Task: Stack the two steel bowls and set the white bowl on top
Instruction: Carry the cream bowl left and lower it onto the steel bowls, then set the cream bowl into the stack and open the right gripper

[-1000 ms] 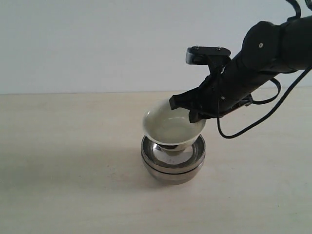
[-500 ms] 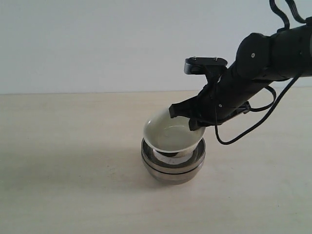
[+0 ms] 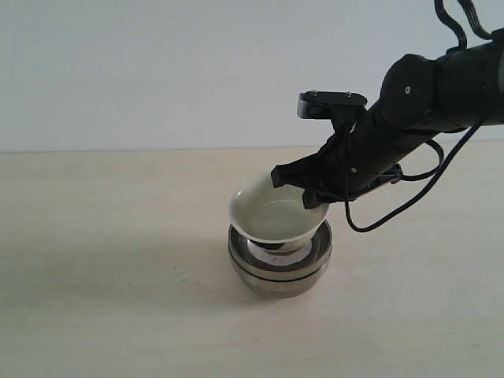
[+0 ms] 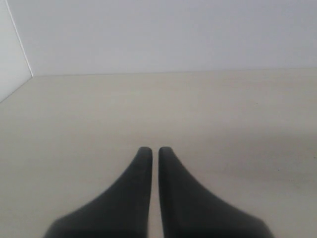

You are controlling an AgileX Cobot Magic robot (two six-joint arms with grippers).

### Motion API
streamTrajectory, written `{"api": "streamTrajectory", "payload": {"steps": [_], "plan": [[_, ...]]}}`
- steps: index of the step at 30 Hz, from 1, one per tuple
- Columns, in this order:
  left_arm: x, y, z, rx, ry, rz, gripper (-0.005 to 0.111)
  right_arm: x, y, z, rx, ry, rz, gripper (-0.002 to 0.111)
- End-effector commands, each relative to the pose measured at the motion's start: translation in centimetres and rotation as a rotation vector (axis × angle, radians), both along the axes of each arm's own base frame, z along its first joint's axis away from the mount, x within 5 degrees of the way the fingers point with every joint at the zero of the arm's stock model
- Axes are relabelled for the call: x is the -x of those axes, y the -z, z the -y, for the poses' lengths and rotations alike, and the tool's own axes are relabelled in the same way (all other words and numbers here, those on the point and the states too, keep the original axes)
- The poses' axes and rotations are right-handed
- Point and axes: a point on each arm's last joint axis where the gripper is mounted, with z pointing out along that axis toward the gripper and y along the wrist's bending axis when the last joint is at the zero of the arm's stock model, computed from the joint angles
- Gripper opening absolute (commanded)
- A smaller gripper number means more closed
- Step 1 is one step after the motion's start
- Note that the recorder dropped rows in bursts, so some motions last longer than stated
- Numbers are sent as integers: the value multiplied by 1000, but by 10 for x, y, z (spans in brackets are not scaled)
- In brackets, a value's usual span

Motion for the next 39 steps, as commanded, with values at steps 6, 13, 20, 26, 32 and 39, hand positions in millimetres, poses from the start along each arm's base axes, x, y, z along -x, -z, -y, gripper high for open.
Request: {"api": "streamTrajectory", "payload": {"steps": [6, 13, 20, 26, 32, 39], "plan": [[0, 0, 0, 13, -3, 7, 4, -1, -1, -1, -14, 9, 5, 0], [0, 0, 0, 13, -3, 7, 4, -2, 6, -2, -5, 5, -8, 0], [0, 0, 0, 13, -3, 7, 4, -6, 15, -4, -15, 20, -15, 0], [0, 0, 0, 13, -3, 7, 4, -7, 21, -5, -9, 21, -28, 0], [0, 0, 0, 13, -3, 7, 4, -8, 31, -5, 0, 23, -54, 0], [0, 0, 0, 13, -3, 7, 4, -10, 33, -6, -2, 27, -45, 0]]}}
